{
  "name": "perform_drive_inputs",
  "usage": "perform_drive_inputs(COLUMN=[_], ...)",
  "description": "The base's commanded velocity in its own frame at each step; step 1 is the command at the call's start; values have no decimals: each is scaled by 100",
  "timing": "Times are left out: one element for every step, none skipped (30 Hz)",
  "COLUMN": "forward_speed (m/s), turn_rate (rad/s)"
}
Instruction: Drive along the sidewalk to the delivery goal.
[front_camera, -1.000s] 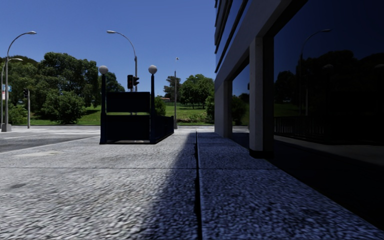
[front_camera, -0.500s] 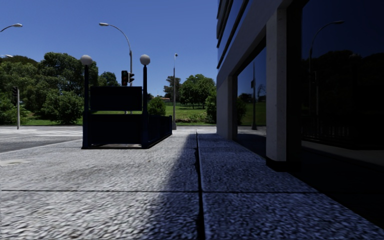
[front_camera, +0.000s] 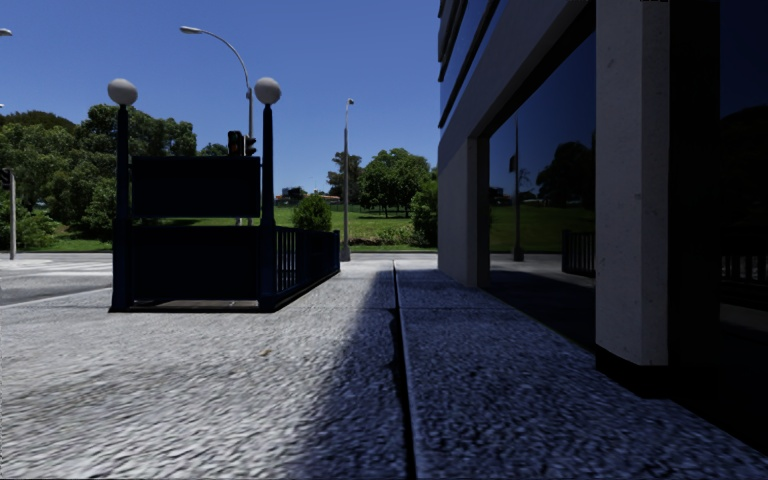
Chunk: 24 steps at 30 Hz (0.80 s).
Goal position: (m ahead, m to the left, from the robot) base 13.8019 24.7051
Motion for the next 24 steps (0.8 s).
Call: perform_drive_inputs(forward_speed=[200,200,200,200,200,200,200,200,200,200,200,200,200,200,200,200,200,200,200,200,200,200,200,200], turn_rate=[0,0,0,0,0,0,0,0,0,0,0,0,0,0,0,0,0,0,0,0,0,0,0,0])
